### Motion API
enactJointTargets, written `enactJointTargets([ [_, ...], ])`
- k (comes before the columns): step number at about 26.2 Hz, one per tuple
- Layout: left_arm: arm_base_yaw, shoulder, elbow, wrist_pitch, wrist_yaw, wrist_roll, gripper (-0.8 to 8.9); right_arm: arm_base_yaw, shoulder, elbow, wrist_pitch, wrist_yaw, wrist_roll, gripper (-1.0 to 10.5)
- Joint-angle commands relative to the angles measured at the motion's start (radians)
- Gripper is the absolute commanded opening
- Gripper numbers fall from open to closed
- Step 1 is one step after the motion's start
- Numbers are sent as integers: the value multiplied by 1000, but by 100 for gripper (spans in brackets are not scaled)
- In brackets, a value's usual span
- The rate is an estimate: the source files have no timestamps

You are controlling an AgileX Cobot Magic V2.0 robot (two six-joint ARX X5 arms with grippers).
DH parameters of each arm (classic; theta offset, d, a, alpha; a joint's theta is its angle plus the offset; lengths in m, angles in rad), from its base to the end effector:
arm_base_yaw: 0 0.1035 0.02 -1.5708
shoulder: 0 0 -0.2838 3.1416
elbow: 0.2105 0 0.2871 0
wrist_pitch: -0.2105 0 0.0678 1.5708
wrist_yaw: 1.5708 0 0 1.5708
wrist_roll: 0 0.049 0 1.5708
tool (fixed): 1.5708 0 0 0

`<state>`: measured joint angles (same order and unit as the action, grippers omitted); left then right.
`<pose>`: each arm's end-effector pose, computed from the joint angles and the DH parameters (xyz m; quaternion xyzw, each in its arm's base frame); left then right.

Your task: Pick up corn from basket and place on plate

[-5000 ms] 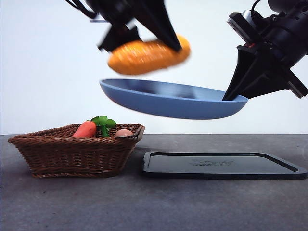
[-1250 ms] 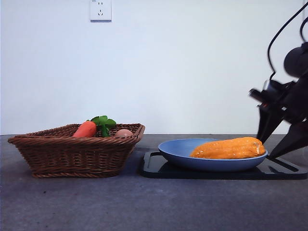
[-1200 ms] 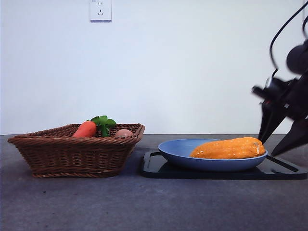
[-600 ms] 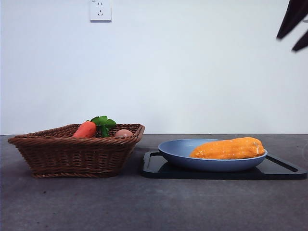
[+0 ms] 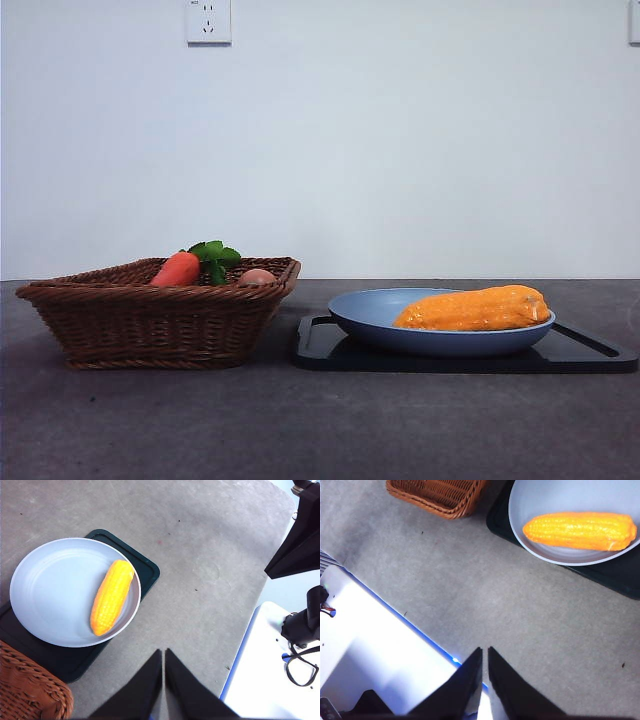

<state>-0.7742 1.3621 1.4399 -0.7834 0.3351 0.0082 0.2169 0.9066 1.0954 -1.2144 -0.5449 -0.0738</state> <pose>0.2199 -0.2375 0.3888 0.0785 0.3352 -0.4956 0.7974 0.1571 0.0606 0.3448 0.0502 0.4718 0.3416 0.8113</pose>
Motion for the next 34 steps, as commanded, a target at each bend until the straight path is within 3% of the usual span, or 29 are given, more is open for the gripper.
enactJointTargets([
  [1,-5,5,27,5,-3,2,4,5,7,19,10,-1,-16,1],
  [19,-5,5,27,21,-3,2,4,4,6,19,11,-5,-13,2],
  [22,0,4,27,38,-55,95,4,4,6,19,11,-5,-13,2],
  [31,117,-78,27,66,-65,99,4,3,6,19,10,-5,-13,2],
  [34,195,-147,22,76,-67,172,4,3,6,19,10,-5,-13,2],
])
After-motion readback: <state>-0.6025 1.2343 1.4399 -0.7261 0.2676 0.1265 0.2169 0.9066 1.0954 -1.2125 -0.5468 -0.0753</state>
